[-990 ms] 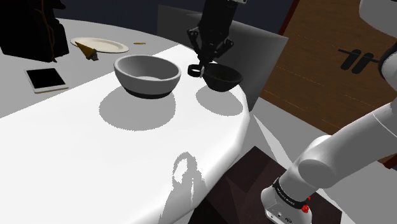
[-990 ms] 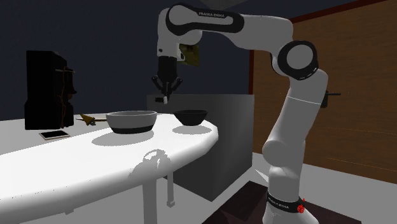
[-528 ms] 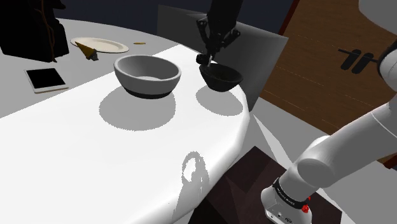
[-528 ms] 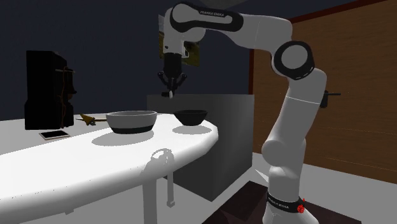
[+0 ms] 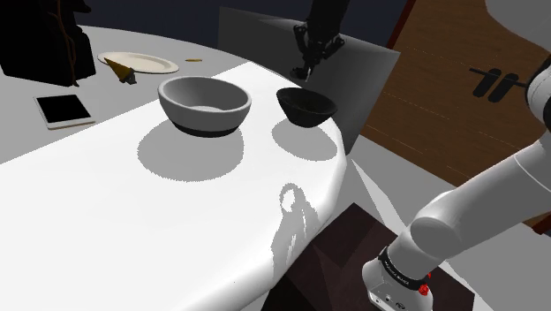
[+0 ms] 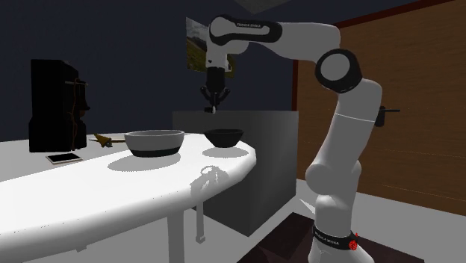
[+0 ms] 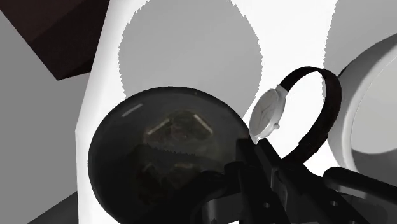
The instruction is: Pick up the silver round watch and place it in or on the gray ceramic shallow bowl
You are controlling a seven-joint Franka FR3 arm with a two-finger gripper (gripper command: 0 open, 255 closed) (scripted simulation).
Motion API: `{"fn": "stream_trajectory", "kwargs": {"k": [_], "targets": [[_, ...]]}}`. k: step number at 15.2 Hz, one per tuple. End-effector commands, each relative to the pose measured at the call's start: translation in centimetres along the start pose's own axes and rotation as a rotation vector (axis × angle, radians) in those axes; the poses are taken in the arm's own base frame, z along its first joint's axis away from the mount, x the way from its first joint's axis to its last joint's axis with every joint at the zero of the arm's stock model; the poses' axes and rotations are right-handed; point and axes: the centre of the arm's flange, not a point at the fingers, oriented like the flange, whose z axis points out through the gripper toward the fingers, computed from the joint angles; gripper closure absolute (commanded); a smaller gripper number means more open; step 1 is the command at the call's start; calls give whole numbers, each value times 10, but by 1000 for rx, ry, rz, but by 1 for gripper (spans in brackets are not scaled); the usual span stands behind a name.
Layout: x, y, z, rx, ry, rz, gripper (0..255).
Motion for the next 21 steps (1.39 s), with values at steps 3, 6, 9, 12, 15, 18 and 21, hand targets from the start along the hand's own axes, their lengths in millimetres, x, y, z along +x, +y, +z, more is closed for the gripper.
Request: {"fn": "stream_trajectory", "kwargs": {"k": [3,6,9,12,15,18,21], "targets": [[38,38,-6,0,0,-1,255],[68,64,-10,0,0,-1,255],[88,82,-12,0,0,-1,255],[88,83,4,0,0,-1,255],[87,84,20,0,0,-1,255],[87,85,35,0,0,-1,255],[87,86,51,0,0,-1,255]]}}
